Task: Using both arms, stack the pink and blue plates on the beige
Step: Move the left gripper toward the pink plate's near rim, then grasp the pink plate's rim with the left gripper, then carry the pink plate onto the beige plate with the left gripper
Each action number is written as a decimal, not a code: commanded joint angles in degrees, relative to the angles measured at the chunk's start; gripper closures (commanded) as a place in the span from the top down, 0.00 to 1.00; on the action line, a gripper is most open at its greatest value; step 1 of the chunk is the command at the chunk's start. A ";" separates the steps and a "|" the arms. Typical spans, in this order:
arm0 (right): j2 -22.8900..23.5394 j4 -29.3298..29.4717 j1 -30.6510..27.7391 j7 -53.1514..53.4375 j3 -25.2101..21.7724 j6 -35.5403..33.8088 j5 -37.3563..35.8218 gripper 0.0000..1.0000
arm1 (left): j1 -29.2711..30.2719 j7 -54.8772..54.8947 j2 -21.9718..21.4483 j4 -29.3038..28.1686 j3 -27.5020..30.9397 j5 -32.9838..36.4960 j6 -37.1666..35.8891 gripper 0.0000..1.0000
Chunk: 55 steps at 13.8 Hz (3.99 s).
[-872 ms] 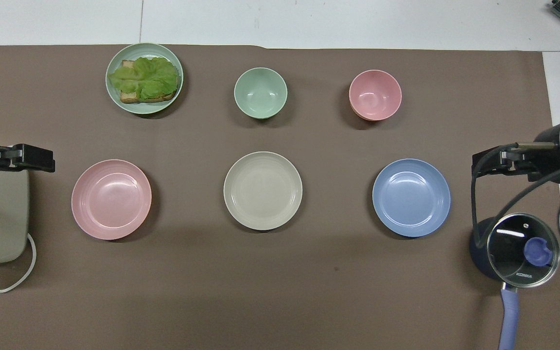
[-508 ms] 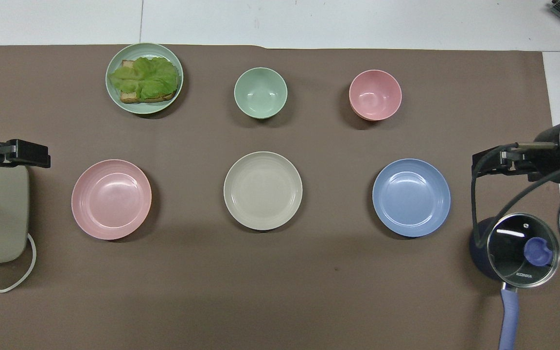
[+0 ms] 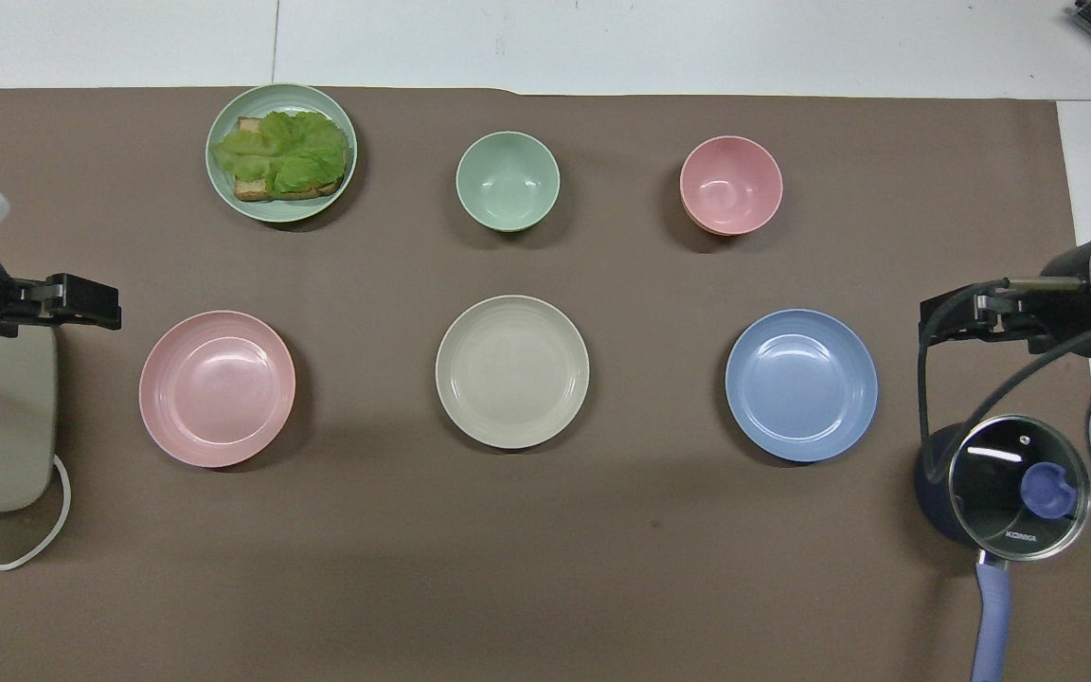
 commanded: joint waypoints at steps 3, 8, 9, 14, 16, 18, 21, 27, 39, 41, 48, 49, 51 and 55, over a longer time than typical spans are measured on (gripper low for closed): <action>0.62 0.76 -0.43 0.87 0.34 0.07 -0.41 1.00 | 3.09 1.06 1.16 -9.11 0.08 -0.95 9.52 1.00; 0.53 0.67 -0.43 0.87 0.34 0.16 -0.41 1.00 | 5.11 1.23 7.40 -13.42 0.17 -0.95 15.85 1.00; 0.53 0.67 -0.43 0.87 0.34 0.16 -0.41 1.00 | 5.64 1.41 8.19 -14.48 0.17 -0.95 16.82 1.00; 0.53 0.67 -0.52 0.34 0.34 0.16 -0.41 1.00 | 8.19 0.45 8.82 -21.58 0.08 -0.95 19.11 1.00; 0.53 0.67 -0.52 0.34 0.34 0.16 -0.41 1.00 | 7.76 -0.43 8.46 -22.05 -0.01 -0.95 18.33 1.00; 0.53 0.67 -0.52 0.25 0.34 0.16 -0.41 1.00 | 7.67 0.09 8.46 -22.05 -0.01 -0.95 18.15 0.72; 0.53 0.67 -0.52 0.17 0.34 0.16 -0.41 1.00 | 7.58 0.36 8.55 -21.96 -0.01 -0.95 17.54 0.13; 0.53 0.67 -0.52 0.16 0.34 0.16 -0.41 1.00 | 8.11 0.44 8.72 -20.56 -0.01 -0.95 14.83 0.00; 0.53 0.67 -0.87 0.16 0.34 0.16 -0.41 1.00 | 3.20 -1.03 8.46 -7.02 -1.33 -11.58 -3.03 0.00; 0.53 0.67 -0.87 0.08 0.34 0.16 -0.41 1.00 | -2.06 -6.56 8.46 -7.02 -1.41 -11.67 -2.59 0.00; 0.53 0.59 -1.49 -0.10 0.34 0.16 -0.41 1.00 | -16.93 -22.13 7.93 -8.34 -1.41 -15.27 7.34 0.00; 0.53 0.58 -1.49 -0.10 0.34 0.16 -0.41 1.00 | -17.98 -22.40 8.02 -8.34 -1.41 -15.36 7.78 0.00; 0.53 0.41 -1.49 -0.10 0.34 0.16 -0.41 1.00 | -20.62 -22.67 8.72 -9.30 -1.33 -15.54 10.57 0.00; 0.53 0.41 -1.49 -0.10 0.34 0.16 -0.41 1.00 | -23.97 -22.85 11.97 -12.37 -1.41 -16.77 22.18 0.00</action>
